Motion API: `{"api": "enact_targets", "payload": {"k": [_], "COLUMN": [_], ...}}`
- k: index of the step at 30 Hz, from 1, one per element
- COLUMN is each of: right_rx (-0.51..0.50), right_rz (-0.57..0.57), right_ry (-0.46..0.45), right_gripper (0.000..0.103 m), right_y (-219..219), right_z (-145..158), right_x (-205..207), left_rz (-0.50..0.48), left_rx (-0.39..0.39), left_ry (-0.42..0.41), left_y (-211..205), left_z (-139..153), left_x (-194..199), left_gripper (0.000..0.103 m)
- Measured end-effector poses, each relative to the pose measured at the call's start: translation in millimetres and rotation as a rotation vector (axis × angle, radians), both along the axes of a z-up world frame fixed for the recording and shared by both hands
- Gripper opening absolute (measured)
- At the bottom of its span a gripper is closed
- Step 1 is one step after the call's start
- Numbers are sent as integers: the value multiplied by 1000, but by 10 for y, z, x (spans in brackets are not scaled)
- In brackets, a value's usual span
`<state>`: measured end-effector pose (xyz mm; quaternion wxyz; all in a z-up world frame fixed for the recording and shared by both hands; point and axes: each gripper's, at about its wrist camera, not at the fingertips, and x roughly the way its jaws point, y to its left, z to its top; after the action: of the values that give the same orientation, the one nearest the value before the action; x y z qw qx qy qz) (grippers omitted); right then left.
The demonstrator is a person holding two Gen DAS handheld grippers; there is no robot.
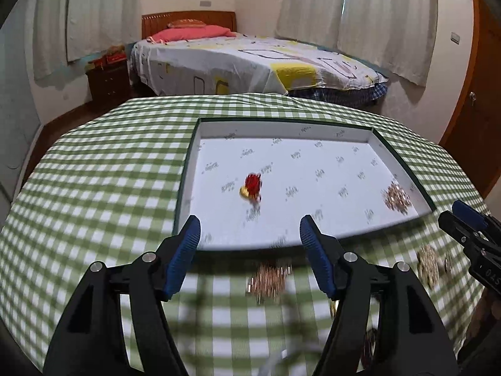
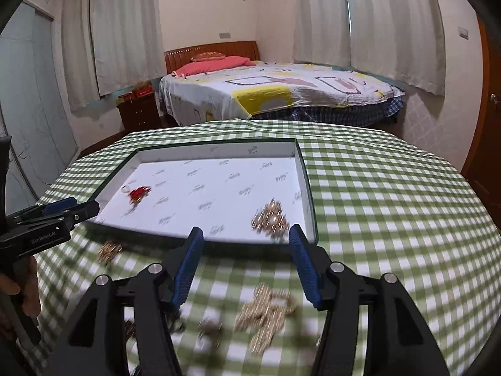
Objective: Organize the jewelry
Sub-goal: 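Move both tools back over the remaining jewelry on the table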
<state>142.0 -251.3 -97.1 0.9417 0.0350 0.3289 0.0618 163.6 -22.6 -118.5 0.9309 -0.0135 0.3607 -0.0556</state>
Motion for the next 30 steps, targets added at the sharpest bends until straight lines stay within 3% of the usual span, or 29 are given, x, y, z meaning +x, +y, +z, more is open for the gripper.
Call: {"api": "enact_targets", "payload": {"k": [11,20,30], "right_rx": [-10,23,-15], "right_rz": [29,60,102], "right_ry": [-17,8,86], "right_gripper": [58,60,72], "right_y": [274,484,790], "right_z": [-107,-187,-410], "right_x": [-586,-698,-641], "left_rz": [39,108,159], "left_rx": [21,2,-34], "left_ry": [13,6,22], "left_y": [188,525,766], "left_z": [-104,-82,-144], "left_x": [-698,-1032,-1141], "left_gripper": [65,65,69]}}
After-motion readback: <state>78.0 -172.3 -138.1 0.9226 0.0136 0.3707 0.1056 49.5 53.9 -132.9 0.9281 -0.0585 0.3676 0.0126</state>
